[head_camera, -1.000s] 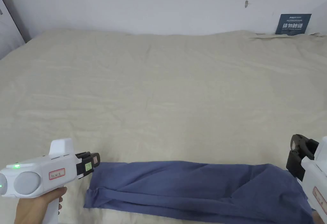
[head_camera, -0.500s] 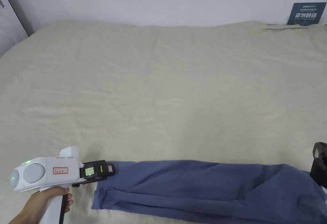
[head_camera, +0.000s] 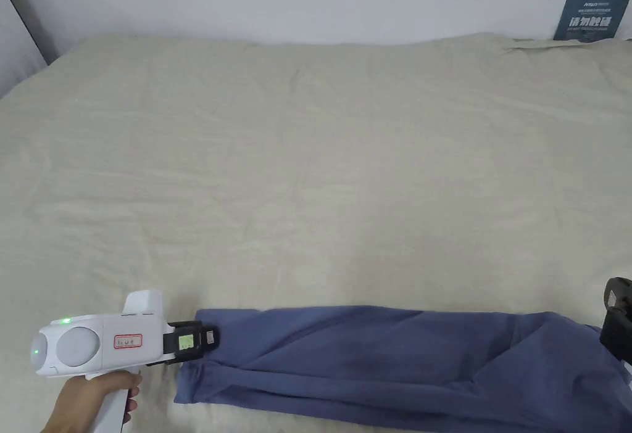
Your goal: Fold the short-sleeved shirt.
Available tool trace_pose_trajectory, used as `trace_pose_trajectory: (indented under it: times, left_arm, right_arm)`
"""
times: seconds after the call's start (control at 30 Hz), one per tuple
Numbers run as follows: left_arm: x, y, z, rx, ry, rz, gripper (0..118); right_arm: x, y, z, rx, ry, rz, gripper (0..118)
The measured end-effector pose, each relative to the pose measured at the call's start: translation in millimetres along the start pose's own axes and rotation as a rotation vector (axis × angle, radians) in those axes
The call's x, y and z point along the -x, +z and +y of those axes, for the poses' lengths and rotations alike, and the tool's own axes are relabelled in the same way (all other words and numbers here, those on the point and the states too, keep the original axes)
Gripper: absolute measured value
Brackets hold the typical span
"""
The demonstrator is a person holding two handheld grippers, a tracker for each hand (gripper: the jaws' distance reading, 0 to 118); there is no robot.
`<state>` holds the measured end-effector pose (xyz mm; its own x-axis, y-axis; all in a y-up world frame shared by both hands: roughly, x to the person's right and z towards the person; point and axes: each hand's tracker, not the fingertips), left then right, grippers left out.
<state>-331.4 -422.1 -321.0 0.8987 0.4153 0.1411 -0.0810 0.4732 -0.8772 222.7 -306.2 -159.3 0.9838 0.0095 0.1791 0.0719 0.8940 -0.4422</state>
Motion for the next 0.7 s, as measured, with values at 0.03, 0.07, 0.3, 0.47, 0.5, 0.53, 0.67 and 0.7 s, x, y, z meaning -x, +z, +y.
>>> trace_pose_trajectory:
  times: [0.03, 0.07, 0.3, 0.47, 0.5, 0.53, 0.67, 0.7]
  left_arm:
    - [3.0, -4.9, -0.4, 0.009, -0.012, 0.002, 28]
    - [1.4, -7.3, -1.0, 0.016, -0.027, 0.005, 21]
    - [-11.1, -5.1, 4.1, 0.021, -0.062, 0.033, 3]
    - [-8.6, 21.4, 17.3, -0.017, -0.039, 0.029, 3]
    - [-7.3, 26.9, 20.6, -0.019, -0.029, 0.031, 2]
    - [-6.1, 33.5, 23.5, -0.020, -0.024, 0.036, 2]
    - [-5.6, 58.8, 27.4, -0.009, -0.023, 0.105, 2]
    - [-7.5, 65.1, 26.0, -0.018, -0.031, 0.124, 2]
  right_arm:
    - [-0.2, -0.1, 0.0, 0.000, -0.005, 0.002, 0]
    - [-0.9, 0.1, -0.3, 0.000, -0.011, 0.004, 0]
    - [-3.7, 0.7, -0.8, 0.001, -0.018, 0.010, 0]
    - [-6.2, 1.3, 1.9, -0.001, -0.020, 0.015, 0]
    - [-6.8, 2.1, 2.5, -0.003, -0.020, 0.014, 0]
    - [-7.6, 2.4, 3.6, -0.004, -0.019, 0.015, 0]
    - [-10.2, 3.9, 5.3, -0.015, -0.024, 0.013, 0]
    - [-11.0, 3.8, 5.4, -0.016, -0.026, 0.014, 0]
